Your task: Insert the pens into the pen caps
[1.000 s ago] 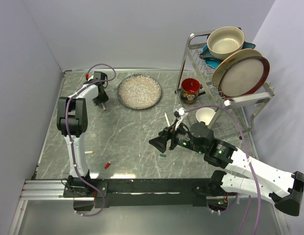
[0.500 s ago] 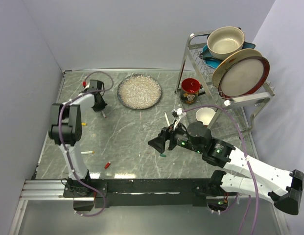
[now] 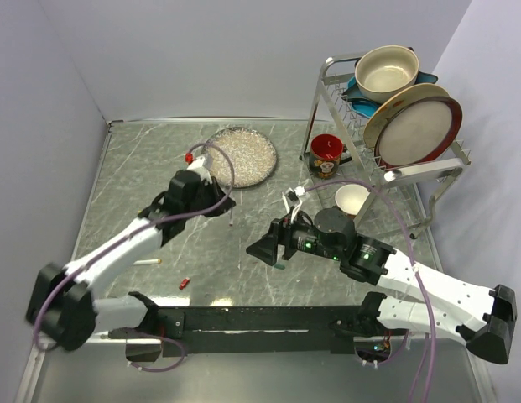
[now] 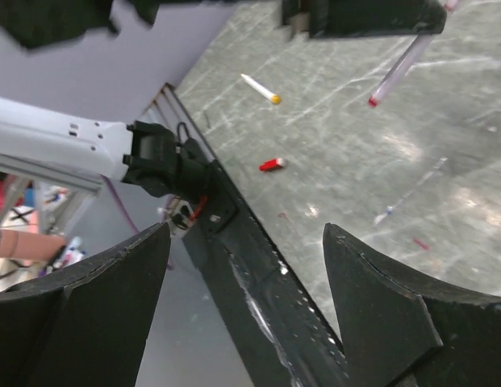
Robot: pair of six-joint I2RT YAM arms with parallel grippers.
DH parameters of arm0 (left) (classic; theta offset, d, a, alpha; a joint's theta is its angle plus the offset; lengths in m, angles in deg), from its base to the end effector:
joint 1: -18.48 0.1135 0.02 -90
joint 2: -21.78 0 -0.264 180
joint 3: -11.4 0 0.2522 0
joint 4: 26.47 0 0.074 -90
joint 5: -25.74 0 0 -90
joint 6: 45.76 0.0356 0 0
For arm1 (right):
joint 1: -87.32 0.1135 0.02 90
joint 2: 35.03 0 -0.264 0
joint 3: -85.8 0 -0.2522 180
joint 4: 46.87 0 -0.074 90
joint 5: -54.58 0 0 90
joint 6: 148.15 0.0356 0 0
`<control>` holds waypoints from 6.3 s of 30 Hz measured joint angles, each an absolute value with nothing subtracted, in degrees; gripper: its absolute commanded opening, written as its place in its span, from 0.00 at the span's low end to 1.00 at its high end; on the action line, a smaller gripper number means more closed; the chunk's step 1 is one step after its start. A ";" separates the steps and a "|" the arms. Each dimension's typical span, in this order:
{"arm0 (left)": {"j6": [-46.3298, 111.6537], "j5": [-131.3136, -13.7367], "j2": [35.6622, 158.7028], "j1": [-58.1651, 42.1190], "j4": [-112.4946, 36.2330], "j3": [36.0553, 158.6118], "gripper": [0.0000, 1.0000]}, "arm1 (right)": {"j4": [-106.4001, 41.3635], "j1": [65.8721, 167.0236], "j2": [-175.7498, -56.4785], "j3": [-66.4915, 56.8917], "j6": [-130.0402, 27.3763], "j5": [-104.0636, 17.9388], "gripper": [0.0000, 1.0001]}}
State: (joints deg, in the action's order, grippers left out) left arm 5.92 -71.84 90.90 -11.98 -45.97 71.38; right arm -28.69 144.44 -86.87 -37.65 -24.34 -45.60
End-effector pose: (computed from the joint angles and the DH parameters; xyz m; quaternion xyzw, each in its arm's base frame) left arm 0.2311 -0.1413 0.2677 -0.0252 0.8584 -0.3345 0.3880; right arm 0.1110 0.1834 0.3164 -0.2118 0.7548 0.4886 0.3830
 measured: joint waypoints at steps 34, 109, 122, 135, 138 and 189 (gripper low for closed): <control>-13.56 -86.90 45.04 -13.97 -19.70 41.61 0.01 | -65.10 144.88 -103.50 -43.64 -8.43 -55.63 0.51; 50.00 -57.41 115.18 -21.36 -95.32 79.82 0.57 | -29.98 145.03 -59.76 -51.88 -30.62 -26.97 0.00; 51.73 -57.96 116.67 -21.36 -97.40 77.76 0.56 | -29.21 145.03 -58.37 -51.90 -32.34 -25.75 0.00; 52.14 -58.53 117.67 -20.70 -101.29 81.00 0.57 | -29.15 145.03 -58.50 -51.90 -32.52 -25.79 0.00; 52.12 -59.31 117.67 -20.70 -101.90 83.62 0.59 | -29.15 145.03 -58.43 -51.90 -32.52 -25.77 0.00; 51.99 -62.07 126.48 -21.62 -105.62 80.54 0.39 | -27.79 145.03 -54.08 -51.90 -32.78 -24.00 0.00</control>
